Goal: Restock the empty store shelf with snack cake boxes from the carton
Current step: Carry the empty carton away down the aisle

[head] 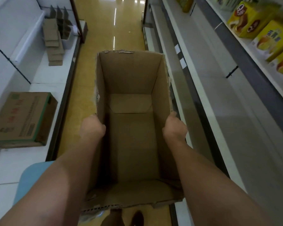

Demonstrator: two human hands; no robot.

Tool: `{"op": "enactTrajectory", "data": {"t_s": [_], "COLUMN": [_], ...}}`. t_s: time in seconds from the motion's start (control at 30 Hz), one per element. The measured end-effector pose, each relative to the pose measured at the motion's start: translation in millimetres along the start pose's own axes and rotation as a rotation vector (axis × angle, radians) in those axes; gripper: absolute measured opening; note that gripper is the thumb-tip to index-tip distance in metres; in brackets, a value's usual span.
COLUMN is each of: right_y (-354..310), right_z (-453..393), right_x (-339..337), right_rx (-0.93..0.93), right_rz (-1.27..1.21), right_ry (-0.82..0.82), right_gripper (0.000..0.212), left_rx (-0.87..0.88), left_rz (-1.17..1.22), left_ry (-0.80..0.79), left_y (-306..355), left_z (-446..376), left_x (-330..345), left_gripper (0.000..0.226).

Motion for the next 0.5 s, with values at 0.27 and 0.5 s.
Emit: {"op": "enactTrajectory", "data": {"t_s": [0.27,0.5], "right_y": [-68.3,-163.1], "right_z": [-123.2,-243.4], "right_x": [-5.2,-15.1], "right_rx": [-0.052,-0.046], "right_rz": [0.030,-0.005], "right_ry": [-0.017,-0.042], "right_gripper": [0.038,0.037], "left_rx": [-0.042,-0.039], "left_rz": [-0.010,-0.002], "left_ry": [-0.021,-0.003], "left_y": [41.0,82.2], "left_z": [-122.2,-266.4], "left_x": [-0.3,-36.7], "left_gripper": [0.029,0.034]}}
Point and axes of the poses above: each hand's wrist, its own z-axis away from the middle knuckle, its own x-axis out of the palm, y = z × x, the point moved 6 cm from there along -z, towards the middle knuckle, and after that the axes turned 2 degrees about y, right-handed, at the moved point
